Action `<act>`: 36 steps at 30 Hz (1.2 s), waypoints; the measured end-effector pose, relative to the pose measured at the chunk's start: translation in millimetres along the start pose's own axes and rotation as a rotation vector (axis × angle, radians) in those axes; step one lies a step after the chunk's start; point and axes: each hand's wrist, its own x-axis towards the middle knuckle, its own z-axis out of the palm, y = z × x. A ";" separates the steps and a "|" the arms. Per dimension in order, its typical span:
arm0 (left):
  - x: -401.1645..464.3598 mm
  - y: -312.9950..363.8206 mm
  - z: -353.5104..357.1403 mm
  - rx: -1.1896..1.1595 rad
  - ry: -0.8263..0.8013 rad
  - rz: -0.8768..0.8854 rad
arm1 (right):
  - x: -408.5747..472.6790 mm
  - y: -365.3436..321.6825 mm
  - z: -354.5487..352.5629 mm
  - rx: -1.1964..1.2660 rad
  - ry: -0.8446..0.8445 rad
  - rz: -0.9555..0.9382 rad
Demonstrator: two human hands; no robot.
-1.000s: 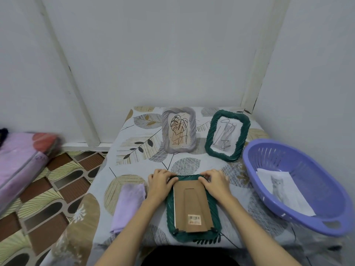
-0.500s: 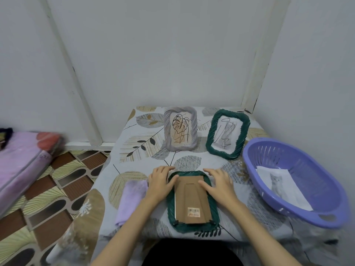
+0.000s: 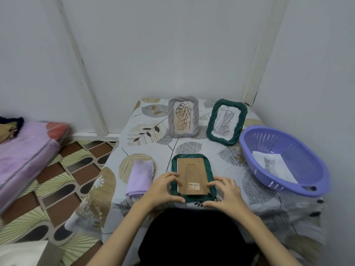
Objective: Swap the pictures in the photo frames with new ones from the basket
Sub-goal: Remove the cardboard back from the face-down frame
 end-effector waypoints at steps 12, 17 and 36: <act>-14.5 6.6 9.4 -0.143 0.039 -0.040 | -7.2 -2.9 7.5 0.074 0.068 0.041; -15.3 8.4 9.9 -0.167 0.044 -0.054 | -8.5 -3.7 6.6 0.094 0.071 0.045; 0.7 0.9 -3.3 -0.175 0.227 -0.062 | 17.5 -25.9 -17.2 0.175 0.140 0.125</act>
